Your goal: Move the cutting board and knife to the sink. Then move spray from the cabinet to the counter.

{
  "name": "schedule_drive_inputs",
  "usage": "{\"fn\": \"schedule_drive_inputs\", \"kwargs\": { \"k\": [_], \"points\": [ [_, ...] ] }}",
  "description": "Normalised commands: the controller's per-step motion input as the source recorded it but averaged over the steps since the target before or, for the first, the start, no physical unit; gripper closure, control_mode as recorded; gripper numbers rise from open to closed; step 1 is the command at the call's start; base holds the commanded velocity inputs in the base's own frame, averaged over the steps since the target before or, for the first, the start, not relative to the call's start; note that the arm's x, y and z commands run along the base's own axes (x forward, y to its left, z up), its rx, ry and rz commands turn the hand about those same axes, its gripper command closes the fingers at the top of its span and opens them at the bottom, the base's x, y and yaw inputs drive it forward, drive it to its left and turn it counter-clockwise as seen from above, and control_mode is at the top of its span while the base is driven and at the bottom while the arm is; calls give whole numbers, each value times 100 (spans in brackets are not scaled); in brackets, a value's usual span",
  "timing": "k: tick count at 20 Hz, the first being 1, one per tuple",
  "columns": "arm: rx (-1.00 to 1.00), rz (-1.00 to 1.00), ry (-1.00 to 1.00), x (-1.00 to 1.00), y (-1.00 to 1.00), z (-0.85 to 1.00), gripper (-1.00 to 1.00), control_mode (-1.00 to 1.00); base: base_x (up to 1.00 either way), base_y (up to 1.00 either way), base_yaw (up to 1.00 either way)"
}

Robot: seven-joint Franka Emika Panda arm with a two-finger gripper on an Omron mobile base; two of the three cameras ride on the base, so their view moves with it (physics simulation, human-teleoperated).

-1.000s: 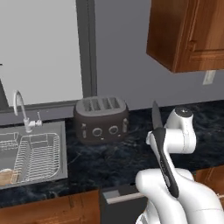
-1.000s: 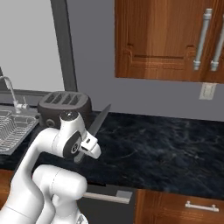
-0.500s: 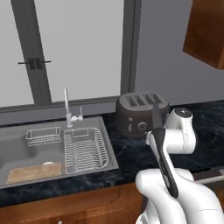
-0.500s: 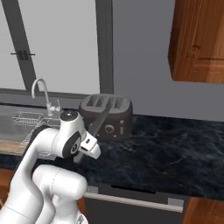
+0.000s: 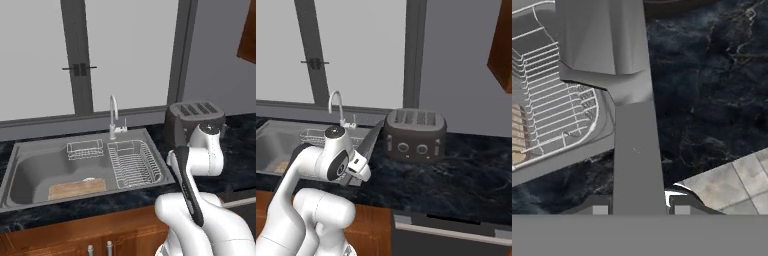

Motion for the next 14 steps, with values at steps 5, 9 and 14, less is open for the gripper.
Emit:
{"fn": "schedule_drive_inputs", "kwargs": {
  "k": [5,9,14],
  "points": [
    [0,0,0,0,0,0,100,100,-3,82,-6],
    [0,0,0,0,0,0,100,100,14,82,-10],
    [0,0,0,0,0,0,100,100,8,86,-7]
  ]
}}
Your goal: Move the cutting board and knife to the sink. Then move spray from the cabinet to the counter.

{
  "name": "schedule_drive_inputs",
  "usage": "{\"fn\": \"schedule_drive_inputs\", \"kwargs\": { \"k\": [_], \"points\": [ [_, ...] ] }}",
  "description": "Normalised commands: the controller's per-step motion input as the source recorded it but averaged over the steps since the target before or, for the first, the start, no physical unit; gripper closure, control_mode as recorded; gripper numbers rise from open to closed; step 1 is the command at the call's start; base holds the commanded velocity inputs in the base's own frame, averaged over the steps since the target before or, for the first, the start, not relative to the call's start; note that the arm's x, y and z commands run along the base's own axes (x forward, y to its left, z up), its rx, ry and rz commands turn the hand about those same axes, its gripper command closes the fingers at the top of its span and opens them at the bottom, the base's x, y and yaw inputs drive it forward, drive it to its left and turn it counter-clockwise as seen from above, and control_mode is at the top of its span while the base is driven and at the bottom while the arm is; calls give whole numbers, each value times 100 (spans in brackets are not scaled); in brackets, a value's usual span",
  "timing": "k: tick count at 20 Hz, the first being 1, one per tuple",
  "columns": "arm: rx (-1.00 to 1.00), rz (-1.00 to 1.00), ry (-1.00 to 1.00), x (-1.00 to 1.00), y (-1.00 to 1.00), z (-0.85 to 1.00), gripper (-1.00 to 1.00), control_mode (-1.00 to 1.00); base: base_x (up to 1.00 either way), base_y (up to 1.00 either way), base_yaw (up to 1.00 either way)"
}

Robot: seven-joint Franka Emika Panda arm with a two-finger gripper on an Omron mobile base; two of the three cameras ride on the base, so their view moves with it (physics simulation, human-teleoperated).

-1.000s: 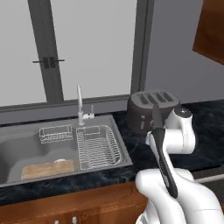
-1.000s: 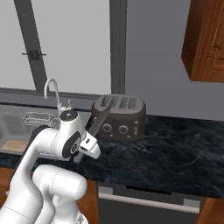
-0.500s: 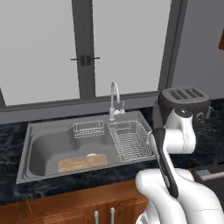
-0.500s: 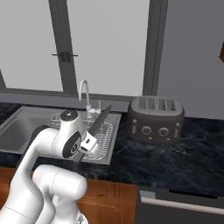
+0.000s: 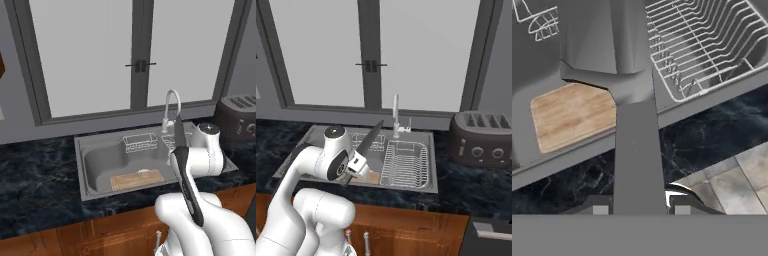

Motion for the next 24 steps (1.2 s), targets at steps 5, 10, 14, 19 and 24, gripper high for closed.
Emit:
{"fn": "schedule_drive_inputs", "kwargs": {
  "k": [5,10,14,19,24],
  "points": [
    [0,0,0,0,0,0,100,100,25,80,-10],
    [0,0,0,0,0,0,100,100,36,65,-8],
    [0,0,0,0,0,0,100,100,59,33,-4],
    [0,0,0,0,0,0,100,100,37,20,0],
    [0,0,0,0,0,0,100,100,9,4,0]
  ]
}}
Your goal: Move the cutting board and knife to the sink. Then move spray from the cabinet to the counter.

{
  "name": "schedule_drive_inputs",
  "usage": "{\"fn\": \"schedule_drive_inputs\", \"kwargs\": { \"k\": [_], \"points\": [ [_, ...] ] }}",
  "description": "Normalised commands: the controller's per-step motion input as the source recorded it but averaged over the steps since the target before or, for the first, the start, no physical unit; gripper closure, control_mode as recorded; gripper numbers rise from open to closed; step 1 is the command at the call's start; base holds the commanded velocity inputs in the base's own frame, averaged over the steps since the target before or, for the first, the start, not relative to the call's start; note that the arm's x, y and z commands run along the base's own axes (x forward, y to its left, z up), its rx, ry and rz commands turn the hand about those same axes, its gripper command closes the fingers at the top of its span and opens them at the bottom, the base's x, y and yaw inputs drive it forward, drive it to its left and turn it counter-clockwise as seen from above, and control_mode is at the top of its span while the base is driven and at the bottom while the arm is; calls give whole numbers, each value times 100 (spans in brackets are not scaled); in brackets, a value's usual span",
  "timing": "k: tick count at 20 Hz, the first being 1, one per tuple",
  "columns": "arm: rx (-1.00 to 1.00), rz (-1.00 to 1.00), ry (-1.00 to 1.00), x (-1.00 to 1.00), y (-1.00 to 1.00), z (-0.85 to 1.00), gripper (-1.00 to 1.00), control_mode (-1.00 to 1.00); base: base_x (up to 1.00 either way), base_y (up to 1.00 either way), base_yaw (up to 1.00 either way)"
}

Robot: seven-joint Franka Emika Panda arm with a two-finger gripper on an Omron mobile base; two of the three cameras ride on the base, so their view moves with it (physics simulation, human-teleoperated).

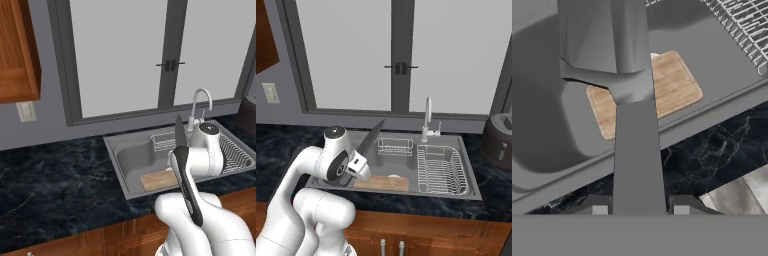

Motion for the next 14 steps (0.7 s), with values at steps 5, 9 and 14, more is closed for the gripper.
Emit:
{"fn": "schedule_drive_inputs", "kwargs": {
  "k": [5,9,14],
  "points": [
    [0,0,0,0,0,0,100,100,0,0,0],
    [0,0,0,0,0,0,100,100,0,0,0],
    [0,0,0,0,0,0,100,100,0,0,0]
  ]
}}
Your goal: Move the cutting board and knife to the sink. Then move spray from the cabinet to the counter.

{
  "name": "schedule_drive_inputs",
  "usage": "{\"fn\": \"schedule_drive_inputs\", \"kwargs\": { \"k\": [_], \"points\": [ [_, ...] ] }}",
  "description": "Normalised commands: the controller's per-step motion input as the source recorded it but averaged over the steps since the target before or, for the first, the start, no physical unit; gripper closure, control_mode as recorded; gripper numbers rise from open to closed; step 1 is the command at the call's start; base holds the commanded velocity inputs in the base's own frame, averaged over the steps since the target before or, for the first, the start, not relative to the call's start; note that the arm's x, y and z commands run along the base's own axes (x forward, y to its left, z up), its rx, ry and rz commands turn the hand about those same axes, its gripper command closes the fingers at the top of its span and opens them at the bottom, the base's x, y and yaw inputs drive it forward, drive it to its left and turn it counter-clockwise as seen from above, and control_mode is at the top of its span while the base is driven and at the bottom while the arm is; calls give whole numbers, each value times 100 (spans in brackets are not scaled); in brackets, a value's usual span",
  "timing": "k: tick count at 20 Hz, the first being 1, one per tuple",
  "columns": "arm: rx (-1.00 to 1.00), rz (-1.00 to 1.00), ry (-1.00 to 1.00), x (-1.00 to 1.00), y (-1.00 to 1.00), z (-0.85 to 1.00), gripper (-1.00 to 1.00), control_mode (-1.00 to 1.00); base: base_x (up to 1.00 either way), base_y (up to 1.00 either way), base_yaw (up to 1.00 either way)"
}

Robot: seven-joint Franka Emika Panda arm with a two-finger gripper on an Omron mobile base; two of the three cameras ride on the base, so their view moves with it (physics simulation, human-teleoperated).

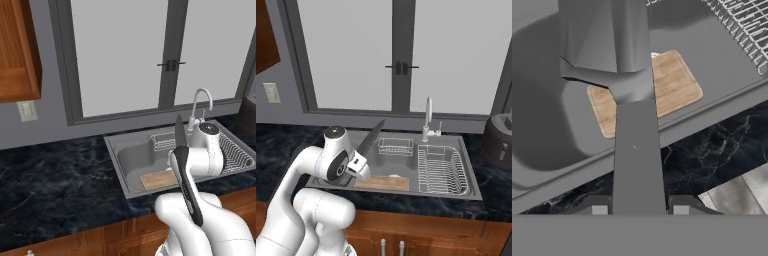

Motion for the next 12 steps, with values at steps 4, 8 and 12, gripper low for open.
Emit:
{"fn": "schedule_drive_inputs", "kwargs": {
  "k": [4,8,12],
  "points": [
    [0,-11,0,23,0,0,100,-100,4,0,-1],
    [0,-22,0,45,1,0,100,-100,0,0,0],
    [0,-27,3,55,14,-1,100,-100,0,0,0]
  ]
}}
